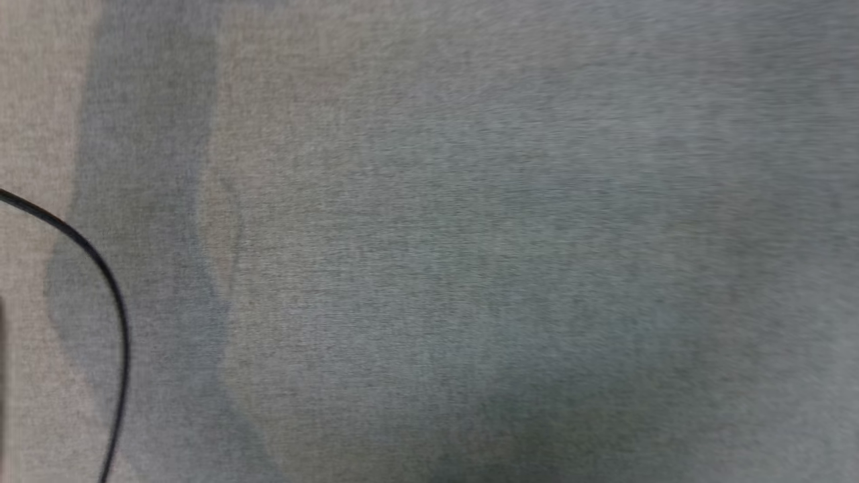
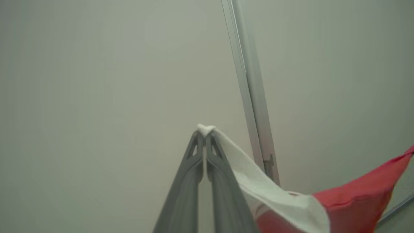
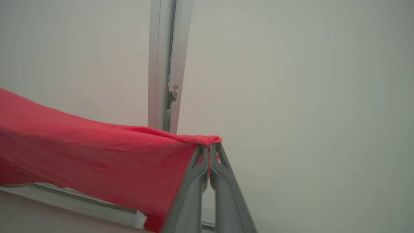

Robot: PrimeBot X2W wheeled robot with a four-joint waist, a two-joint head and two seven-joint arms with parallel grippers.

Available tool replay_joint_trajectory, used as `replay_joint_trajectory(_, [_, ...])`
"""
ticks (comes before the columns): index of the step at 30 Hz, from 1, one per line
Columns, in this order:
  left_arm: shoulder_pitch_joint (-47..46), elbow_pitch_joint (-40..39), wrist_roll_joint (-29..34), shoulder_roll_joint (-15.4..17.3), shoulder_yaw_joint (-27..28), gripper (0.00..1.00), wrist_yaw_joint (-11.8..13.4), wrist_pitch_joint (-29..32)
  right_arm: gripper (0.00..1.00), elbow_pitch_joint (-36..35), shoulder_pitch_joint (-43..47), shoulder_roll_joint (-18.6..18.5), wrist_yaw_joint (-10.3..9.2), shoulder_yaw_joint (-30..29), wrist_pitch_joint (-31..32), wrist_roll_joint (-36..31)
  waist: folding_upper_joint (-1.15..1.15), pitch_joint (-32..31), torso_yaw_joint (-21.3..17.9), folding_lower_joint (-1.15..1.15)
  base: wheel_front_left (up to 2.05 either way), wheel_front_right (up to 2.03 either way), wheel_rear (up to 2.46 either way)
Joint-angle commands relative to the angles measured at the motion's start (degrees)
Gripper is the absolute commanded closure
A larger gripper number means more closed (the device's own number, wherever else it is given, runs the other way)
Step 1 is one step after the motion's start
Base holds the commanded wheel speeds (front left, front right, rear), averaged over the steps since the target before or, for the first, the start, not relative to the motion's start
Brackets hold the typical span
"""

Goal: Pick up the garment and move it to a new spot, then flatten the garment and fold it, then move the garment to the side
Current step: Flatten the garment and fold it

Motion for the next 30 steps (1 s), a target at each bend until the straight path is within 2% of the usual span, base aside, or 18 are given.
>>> replay_joint_trajectory(1, [1.98, -1.23, -0.93, 0.48, -0.64, 1.00, -0.22, -0.10, 1.00, 0.23, 2.16, 0.06, 0.00, 1.02, -0.39, 0.89, 0.00, 0.99, 1.57, -0.01, 0.00, 0.00, 0.00])
replay_joint_trajectory(6, [14.31, -6.63, -5.81, 4.91, -6.29, 1.00, -0.17, -0.10, 1.00, -2.69, 11.46, -1.65, 0.00, 6.87, -0.42, 7.27, 0.00, -1.92, 1.15, -0.01, 0.00, 0.00, 0.00])
replay_joint_trajectory(13, [35.74, -15.02, -10.47, 11.49, -5.80, 1.00, -0.19, -0.09, 1.00, -10.97, 27.71, -7.43, 0.00, 13.13, -0.37, 16.94, 0.00, -9.42, -0.49, -0.01, 0.00, 0.00, 0.00])
replay_joint_trajectory(14, [35.74, -15.02, -10.47, 11.49, -5.80, 1.00, -0.19, -0.09, 1.00, -10.97, 27.71, -7.43, 0.00, 13.13, -0.37, 16.94, 0.00, -9.42, -0.49, -0.01, 0.00, 0.00, 0.00])
replay_joint_trajectory(18, [48.28, -19.53, -11.63, 13.74, -5.89, 1.00, 1.79, 0.34, 1.00, -15.15, 36.11, -10.62, -0.01, 14.03, -0.38, 20.51, 0.00, -13.47, -0.85, -0.01, 0.00, 0.00, 0.00])
replay_joint_trajectory(25, [67.04, -27.67, -15.32, 13.63, -6.88, 1.00, 6.72, 2.84, 1.00, -21.48, 49.63, -13.96, 0.00, 10.74, -0.37, 22.42, 0.00, -19.64, -0.79, -0.01, 0.00, 0.00, 0.00])
replay_joint_trajectory(30, [77.19, -29.50, -18.58, 12.24, -5.56, 1.00, 10.10, 2.05, 1.00, -24.57, 59.19, -12.77, -0.01, 7.24, -0.37, 22.59, 0.00, -24.31, -1.32, -0.01, 0.00, 0.00, 0.00])
